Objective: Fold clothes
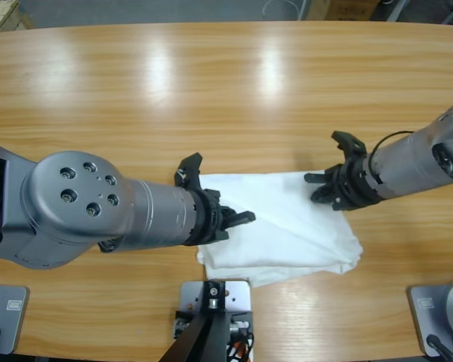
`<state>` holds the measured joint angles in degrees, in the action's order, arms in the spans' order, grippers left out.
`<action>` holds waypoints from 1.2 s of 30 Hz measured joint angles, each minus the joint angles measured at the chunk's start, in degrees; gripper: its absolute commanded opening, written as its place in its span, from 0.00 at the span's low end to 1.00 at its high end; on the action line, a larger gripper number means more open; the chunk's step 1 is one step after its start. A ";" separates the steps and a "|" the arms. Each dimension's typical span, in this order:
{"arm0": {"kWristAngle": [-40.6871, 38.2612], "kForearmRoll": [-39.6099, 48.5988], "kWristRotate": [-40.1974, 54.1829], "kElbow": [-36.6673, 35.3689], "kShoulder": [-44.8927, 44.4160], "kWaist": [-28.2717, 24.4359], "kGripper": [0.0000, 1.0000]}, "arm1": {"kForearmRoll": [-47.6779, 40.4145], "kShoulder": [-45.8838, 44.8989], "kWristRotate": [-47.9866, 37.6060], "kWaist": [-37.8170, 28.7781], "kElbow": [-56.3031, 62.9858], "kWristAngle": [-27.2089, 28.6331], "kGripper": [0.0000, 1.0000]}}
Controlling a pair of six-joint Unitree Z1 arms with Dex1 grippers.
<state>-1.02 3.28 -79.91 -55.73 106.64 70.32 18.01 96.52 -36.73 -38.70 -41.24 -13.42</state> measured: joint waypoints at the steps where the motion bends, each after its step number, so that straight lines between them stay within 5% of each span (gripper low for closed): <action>1: 0.00 0.00 -0.06 0.10 0.01 0.00 0.00 | -0.51 0.21 0.00 0.01 0.10 -0.05 0.00; 17: -0.90 -0.02 -0.08 -0.65 0.31 0.22 0.00 | -2.82 0.78 0.00 0.19 1.17 -0.22 0.00; 36: -4.19 -5.78 -2.80 15.51 -2.13 4.38 0.00 | -3.40 0.36 0.00 0.29 1.93 -0.22 0.00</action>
<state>-5.21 -2.49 -82.71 -40.22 104.50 74.70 14.61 96.88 -36.73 -38.41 -39.31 -13.64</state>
